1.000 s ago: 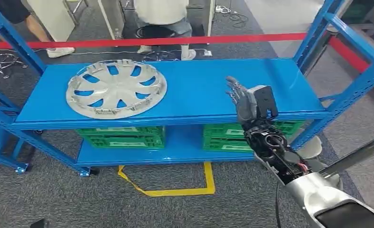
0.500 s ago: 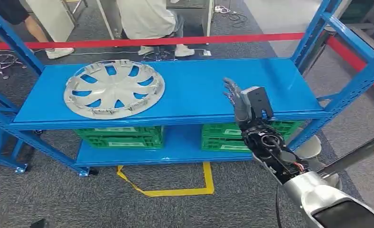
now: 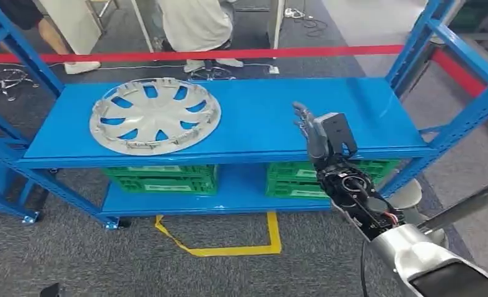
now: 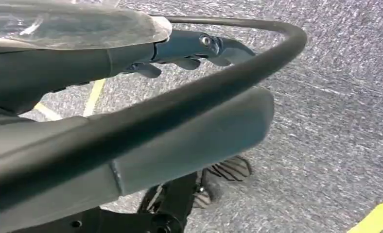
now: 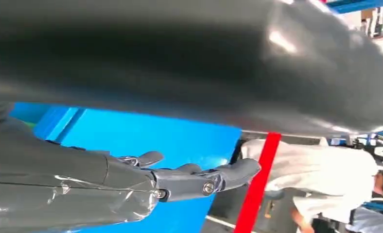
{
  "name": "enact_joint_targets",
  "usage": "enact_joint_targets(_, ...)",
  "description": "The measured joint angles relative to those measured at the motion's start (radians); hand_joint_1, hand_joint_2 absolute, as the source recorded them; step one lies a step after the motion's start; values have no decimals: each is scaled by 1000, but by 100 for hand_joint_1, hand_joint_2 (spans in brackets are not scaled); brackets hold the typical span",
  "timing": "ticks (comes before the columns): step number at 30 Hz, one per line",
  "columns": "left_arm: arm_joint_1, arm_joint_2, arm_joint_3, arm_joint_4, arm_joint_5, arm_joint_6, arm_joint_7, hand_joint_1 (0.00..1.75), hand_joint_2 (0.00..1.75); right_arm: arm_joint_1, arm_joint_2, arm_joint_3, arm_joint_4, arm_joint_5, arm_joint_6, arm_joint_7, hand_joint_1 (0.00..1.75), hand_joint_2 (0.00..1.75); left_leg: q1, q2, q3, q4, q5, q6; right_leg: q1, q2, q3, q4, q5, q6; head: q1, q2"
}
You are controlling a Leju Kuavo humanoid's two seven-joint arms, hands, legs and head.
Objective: Take the parts from the cabinet and place them on the table.
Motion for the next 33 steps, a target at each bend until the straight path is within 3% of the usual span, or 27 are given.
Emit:
enact_joint_targets(1,1,0,0,0,1,1,0,0,0,3,0,2,3,0,1,1,0,0,1,-1,1,0,0,-1,-4,0,-23,41,-2,2,3,0)
enact_joint_targets(2,2,-1,0,0,3,2,0,0,0,4,0,3,5,0,2,1,0,0,3,-2,2,1,-2,-3,-7,0,-20,25,22,4,6,0)
enact_joint_targets(3,2,-2,0,0,5,4,0,0,0,3,0,3,8,0,3,1,0,0,5,-3,4,2,-4,-6,-9,0,5,-37,65,6,9,0)
enact_joint_targets(5,2,-2,0,0,9,8,1,0,0,1,0,6,10,1,8,0,0,0,10,-5,10,7,-11,-17,-16,0,88,-221,161,9,15,0)
enact_joint_targets(6,2,0,0,1,11,9,1,0,0,-1,0,8,11,2,9,-1,0,0,7,-7,8,9,-14,-25,-15,6,108,-259,146,13,19,0)
enact_joint_targets(7,0,0,0,1,11,9,1,0,0,-3,2,10,12,2,10,-2,0,0,5,-9,-1,20,-13,-32,-14,7,123,-283,143,4,24,0)
enact_joint_targets(9,0,-1,0,0,13,9,1,0,0,-2,2,12,16,3,9,-3,0,0,7,-10,-6,11,-5,-46,-5,8,114,-272,145,-7,10,0)
enact_joint_targets(11,0,0,0,0,14,9,1,0,0,-5,4,12,16,3,7,-5,0,0,12,-9,-6,18,-15,-58,-13,8,120,-284,152,-23,10,0)
enact_joint_targets(12,0,-1,0,0,14,9,1,0,0,-8,4,12,16,4,7,-6,0,0,13,-5,-18,52,-36,-62,-11,7,122,-285,153,-27,4,0)
enact_joint_targets(13,-2,-1,0,0,14,9,1,0,0,-9,4,12,16,4,9,-6,0,0,13,-4,-56,127,-74,-66,-10,6,120,-285,154,-32,-11,0)
enact_joint_targets(15,-3,0,0,0,14,9,1,0,0,-5,4,13,18,3,11,-7,0,0,14,-4,-147,300,-140,-71,-5,2,118,-285,153,-37,-23,0)
enact_joint_targets(16,-1,-2,0,0,15,9,1,0,0,-3,5,13,19,2,11,-7,0,0,14,-4,-177,351,-150,-71,-4,2,117,-285,153,-38,-28,0)
enact_joint_targets(17,0,-2,0,0,16,9,1,0,0,-2,5,13,19,0,12,-7,0,0,13,-4,-181,349,-132,-69,-2,2,118,-285,153,-39,-33,0)
enact_joint_targets(18,1,-2,0,0,17,9,2,0,0,-3,5,13,19,-1,13,-8,0,0,13,-4,-160,300,-96,-65,0,2,118,-285,153,-39,-35,0)
enact_joint_targets(20,1,0,0,1,17,10,2,0,0,-5,6,13,19,-2,13,-10,0,0,9,-4,-66,110,-6,-51,2,3,121,-285,153,-38,-43,0)
enact_joint_targets(21,0,2,0,1,17,10,2,0,0,-6,8,13,19,-2,13,-11,0,0,5,-2,-26,29,10,-42,2,2,121,-285,153,-38,-46,0)
enact_joint_targets(23,-3,3,0,0,18,11,2,0,0,-8,9,13,19,-4,15,-11,0,0,-1,1,-24,11,10,-42,9,3,115,-282,147,-32,-44,0)
enact_joint_targets(24,-3,2,0,0,18,11,3,0,0,-7,9,14,19,-4,16,-11,0,0,3,1,-22,9,10,-53,13,2,116,-280,138,-48,-41,0)
enact_joint_targets(25,-2,3,0,0,19,12,4,0,0,-7,10,15,19,-4,18,-11,0,0,1,-1,-20,9,10,-51,11,0,118,-280,142,-49,-39,0)
enact_joint_targets(26,-1,2,0,1,20,12,4,0,0,-8,10,16,19,-4,18,-12,0,0,-1,-1,-21,11,10,-48,10,0,120,-282,145,-41,-35,0)
enact_joint_targets(33,-1,2,0,1,26,13,5,0,0,-9,12,21,20,-5,21,-13,0,0,-4,-2,-23,11,10,-38,7,0,124,-292,150,-32,-23,0)
